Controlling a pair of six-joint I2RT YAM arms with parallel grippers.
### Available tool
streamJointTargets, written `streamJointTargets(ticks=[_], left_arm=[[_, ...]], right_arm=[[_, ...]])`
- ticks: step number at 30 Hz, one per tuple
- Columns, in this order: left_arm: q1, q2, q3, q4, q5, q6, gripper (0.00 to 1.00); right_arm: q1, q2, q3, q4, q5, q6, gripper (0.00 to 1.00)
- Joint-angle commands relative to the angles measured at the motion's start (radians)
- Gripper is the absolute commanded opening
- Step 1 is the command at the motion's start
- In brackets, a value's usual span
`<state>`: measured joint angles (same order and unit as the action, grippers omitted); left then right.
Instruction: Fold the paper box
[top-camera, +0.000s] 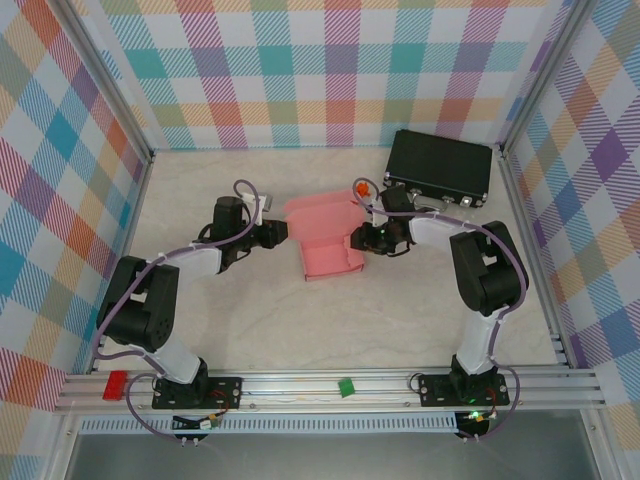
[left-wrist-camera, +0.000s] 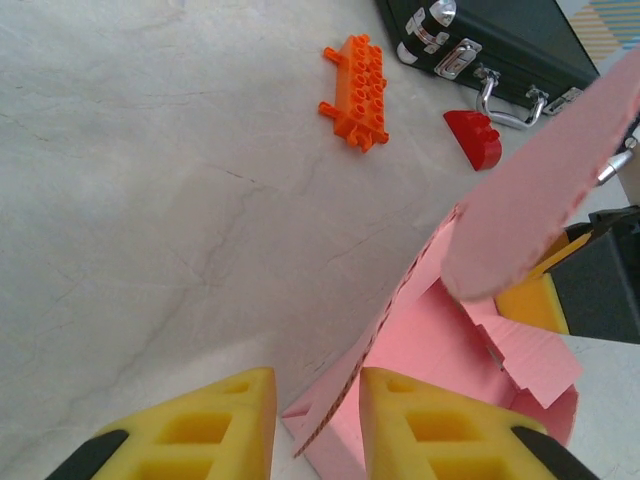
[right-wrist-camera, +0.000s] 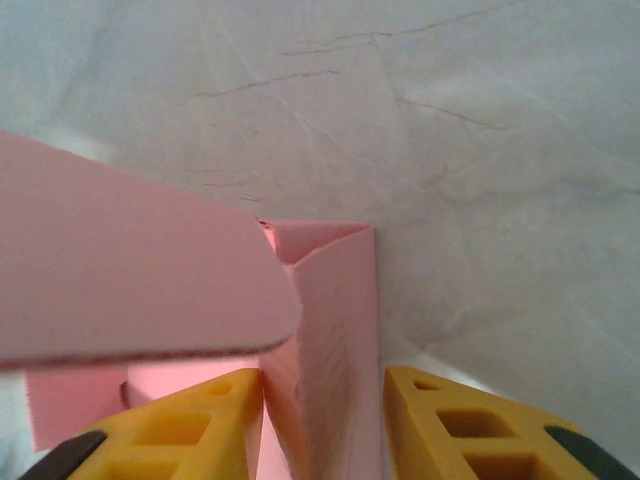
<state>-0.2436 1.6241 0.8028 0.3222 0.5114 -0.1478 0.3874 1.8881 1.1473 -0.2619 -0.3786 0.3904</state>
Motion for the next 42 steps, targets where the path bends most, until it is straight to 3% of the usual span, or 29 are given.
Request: streamJointTargets(ticks=[1, 20, 42], left_arm=[[0.009, 0.012, 0.012, 0.037, 0.027, -0.019, 0.27], [0.008, 0.010, 0.007, 0.026, 0.017, -0.029, 0.24], [0.008, 0.020, 0.016, 0.015, 0.027, -0.036, 0.24]], right_arm=[[0.017, -0.040, 0.003, -0.059, 0.062, -0.033, 0.35], [0.051, -0.121, 0.020, -0.157, 0.162, -0.064, 0.35], [0.107, -0.058, 0.046, -0.195, 0.281, -0.071, 0.18]])
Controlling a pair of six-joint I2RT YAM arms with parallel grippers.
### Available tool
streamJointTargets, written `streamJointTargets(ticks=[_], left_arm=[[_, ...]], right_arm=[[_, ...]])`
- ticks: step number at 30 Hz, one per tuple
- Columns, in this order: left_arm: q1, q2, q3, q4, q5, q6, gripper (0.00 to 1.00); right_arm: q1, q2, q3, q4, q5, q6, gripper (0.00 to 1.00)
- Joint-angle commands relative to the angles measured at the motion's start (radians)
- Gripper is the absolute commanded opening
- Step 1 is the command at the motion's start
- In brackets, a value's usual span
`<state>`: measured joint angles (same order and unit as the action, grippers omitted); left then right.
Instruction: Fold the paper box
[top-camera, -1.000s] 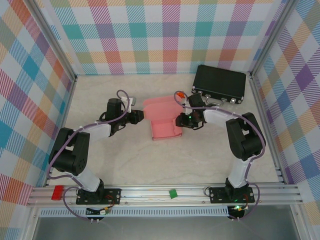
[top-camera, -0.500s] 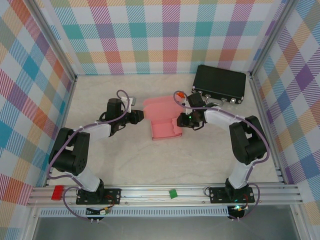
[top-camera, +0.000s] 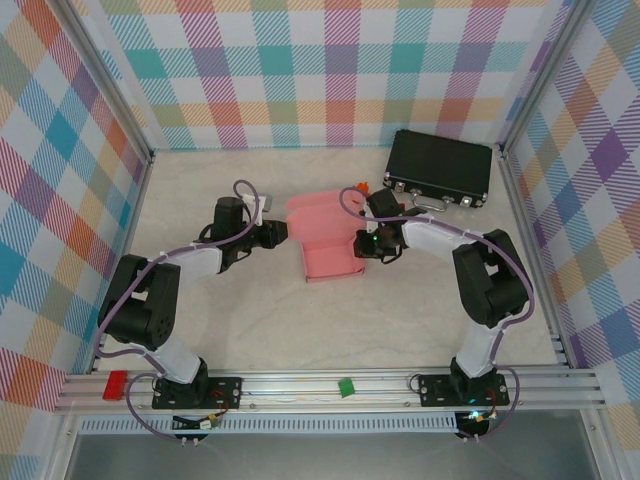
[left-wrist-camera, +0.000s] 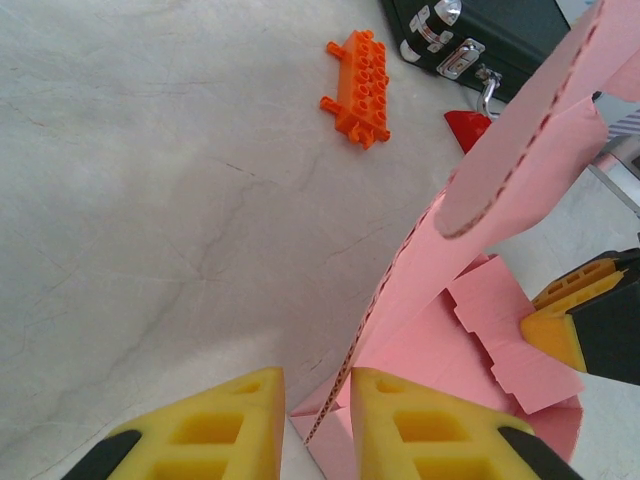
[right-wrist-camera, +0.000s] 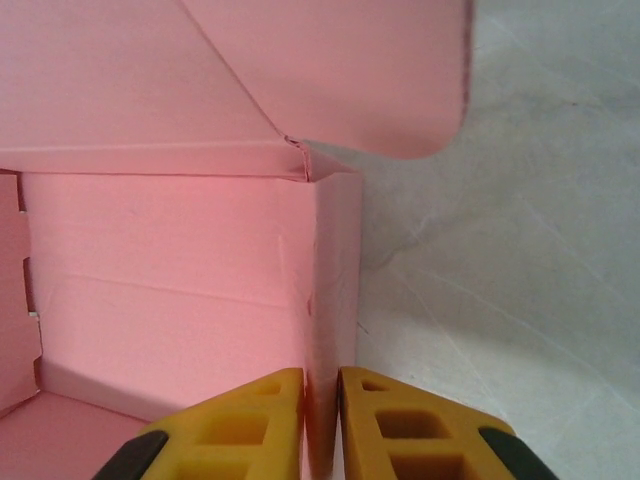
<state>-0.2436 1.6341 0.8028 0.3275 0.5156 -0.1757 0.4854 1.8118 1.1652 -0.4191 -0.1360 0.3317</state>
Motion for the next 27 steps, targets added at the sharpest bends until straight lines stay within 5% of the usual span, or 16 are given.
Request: streamJointTargets(ticks=[1, 27], left_arm=[[0.009, 0.011, 0.017, 0.010, 0.024, -0.010, 0.24], [0.009, 0.020, 0.005, 0.016, 0.018, -0.007, 0.24]], right_arm=[[0.014, 0.018, 0.032, -0.043, 0.054, -0.013, 0.17], [0.139, 0.111, 0.136, -0.233, 0.446, -0.019, 0.08]])
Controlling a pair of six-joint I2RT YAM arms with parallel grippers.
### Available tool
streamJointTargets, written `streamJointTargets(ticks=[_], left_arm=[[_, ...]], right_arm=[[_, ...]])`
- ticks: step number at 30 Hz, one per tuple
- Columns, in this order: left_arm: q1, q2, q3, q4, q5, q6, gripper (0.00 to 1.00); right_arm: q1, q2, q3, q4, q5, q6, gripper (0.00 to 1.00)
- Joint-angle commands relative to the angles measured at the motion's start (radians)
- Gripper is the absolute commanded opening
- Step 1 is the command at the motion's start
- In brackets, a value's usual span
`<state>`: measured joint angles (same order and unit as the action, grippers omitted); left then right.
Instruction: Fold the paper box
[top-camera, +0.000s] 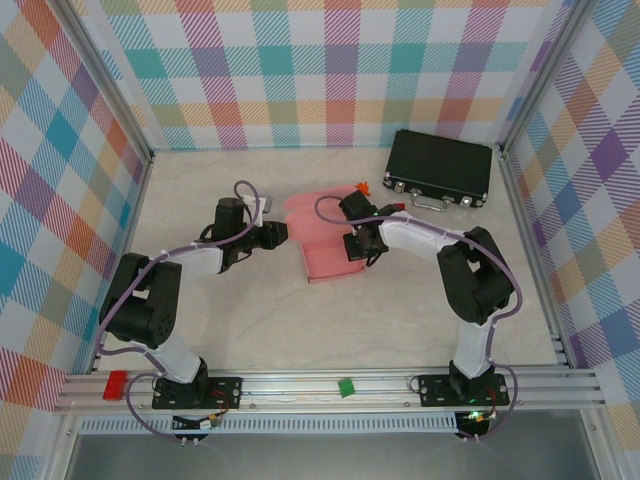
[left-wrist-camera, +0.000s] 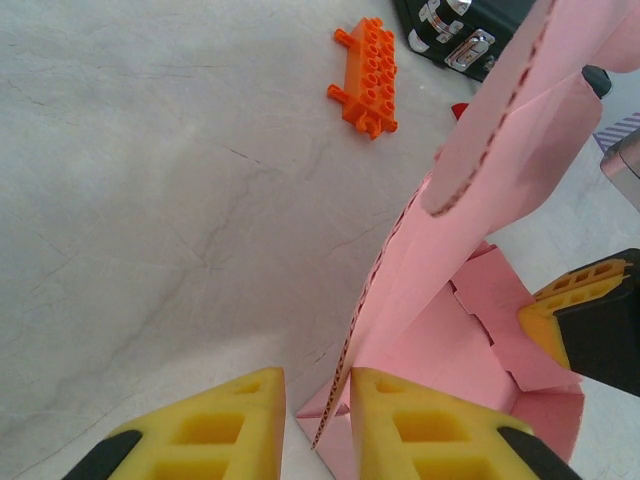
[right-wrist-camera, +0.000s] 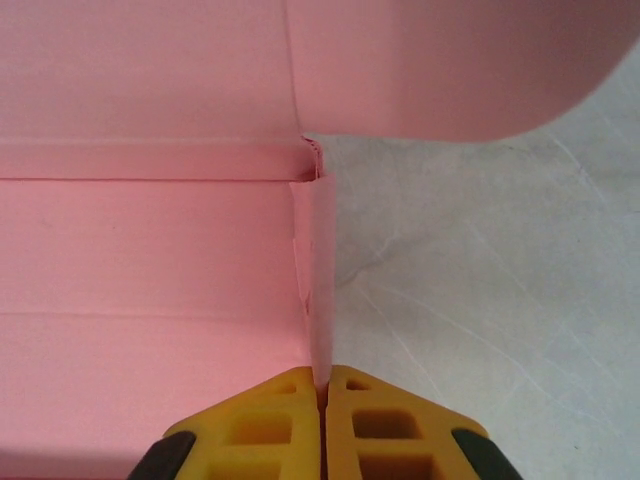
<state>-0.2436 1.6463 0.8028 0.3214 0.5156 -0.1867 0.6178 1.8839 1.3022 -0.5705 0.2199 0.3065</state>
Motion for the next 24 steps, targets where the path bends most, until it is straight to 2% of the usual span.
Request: streamJointTargets(ticks=[1, 6, 15, 24], left_arm=[[0.009, 0.007, 0.006, 0.021, 0.019, 0.003, 0.24], [0.008, 0.006, 0.003, 0.024, 0.016, 0.005, 0.24], [0.008, 0.004, 0.001, 0.020, 0.014, 0.005, 0.24], [0.009, -0.001, 0.000, 0.011, 0.011, 0.008, 0.24]], right_arm=[[0.008, 0.041, 0.001, -0.090, 0.105, 0.009, 0.08], [0.011, 0.053, 0.017, -0.113, 0.132, 0.010, 0.11], [0.012, 0.072, 0.025, -0.091, 0.068, 0.014, 0.17], [0.011, 0.092, 0.025, -0.104, 0.102, 0.015, 0.11]])
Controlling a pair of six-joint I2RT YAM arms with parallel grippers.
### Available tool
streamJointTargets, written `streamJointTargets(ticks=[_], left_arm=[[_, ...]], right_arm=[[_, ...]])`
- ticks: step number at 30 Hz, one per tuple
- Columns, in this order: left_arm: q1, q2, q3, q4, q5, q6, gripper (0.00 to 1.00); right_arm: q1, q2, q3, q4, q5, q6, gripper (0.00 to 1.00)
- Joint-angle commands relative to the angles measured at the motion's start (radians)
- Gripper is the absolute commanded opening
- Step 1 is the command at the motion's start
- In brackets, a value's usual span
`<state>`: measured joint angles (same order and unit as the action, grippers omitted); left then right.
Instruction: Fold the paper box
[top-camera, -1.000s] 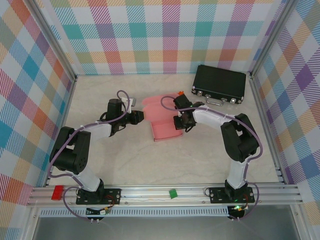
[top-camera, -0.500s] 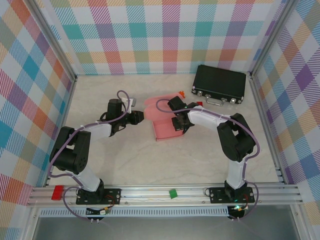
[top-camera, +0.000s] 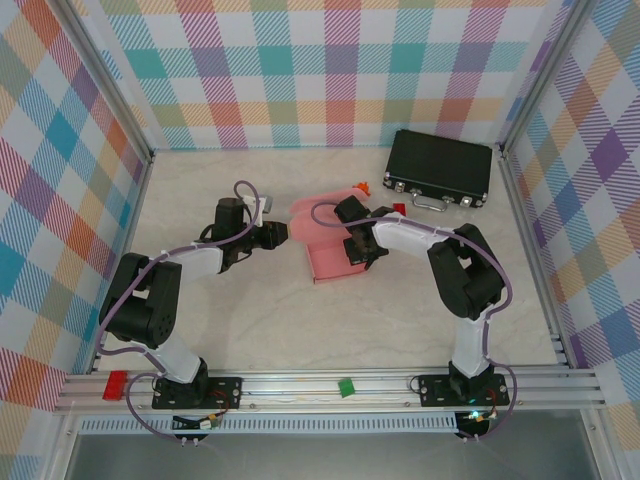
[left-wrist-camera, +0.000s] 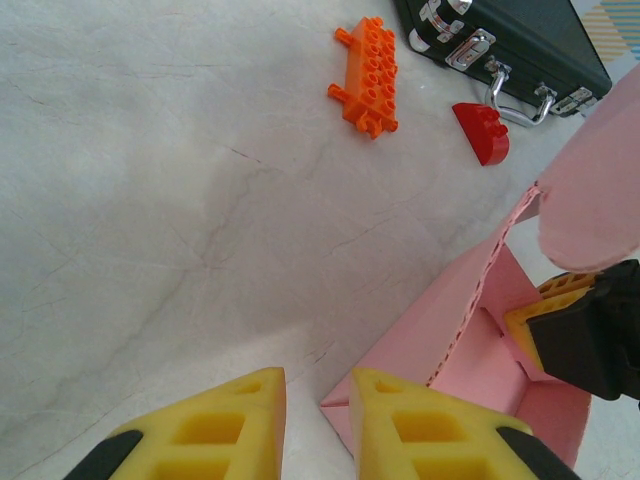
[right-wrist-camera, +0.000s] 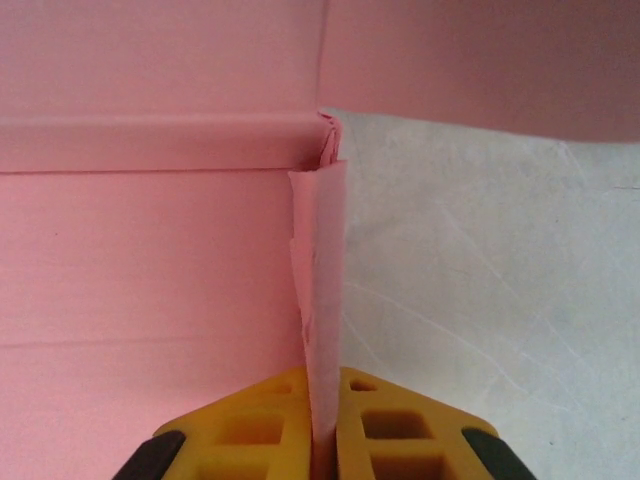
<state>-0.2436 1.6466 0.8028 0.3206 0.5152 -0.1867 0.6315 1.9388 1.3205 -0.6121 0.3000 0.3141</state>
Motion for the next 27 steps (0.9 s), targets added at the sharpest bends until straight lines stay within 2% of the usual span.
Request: streamJointTargets(ticks=[1, 9, 19, 27], left_arm=[[0.009, -0.001, 0.000, 0.012, 0.012, 0.008, 0.24], [0.009, 0.002, 0.005, 0.008, 0.013, 0.008, 0.24], [0.009, 0.004, 0.015, 0.002, 0.014, 0.007, 0.24], [0.009, 0.007, 0.018, -0.003, 0.015, 0.007, 0.24]], right_arm=[[-0.003, 0.039, 0.006, -0.067, 0.029, 0.009, 0.10], [-0.001, 0.082, 0.023, -0.115, 0.098, -0.005, 0.09], [-0.001, 0.116, 0.037, -0.161, 0.165, -0.035, 0.14], [-0.001, 0.144, 0.034, -0.166, 0.162, -0.047, 0.13]])
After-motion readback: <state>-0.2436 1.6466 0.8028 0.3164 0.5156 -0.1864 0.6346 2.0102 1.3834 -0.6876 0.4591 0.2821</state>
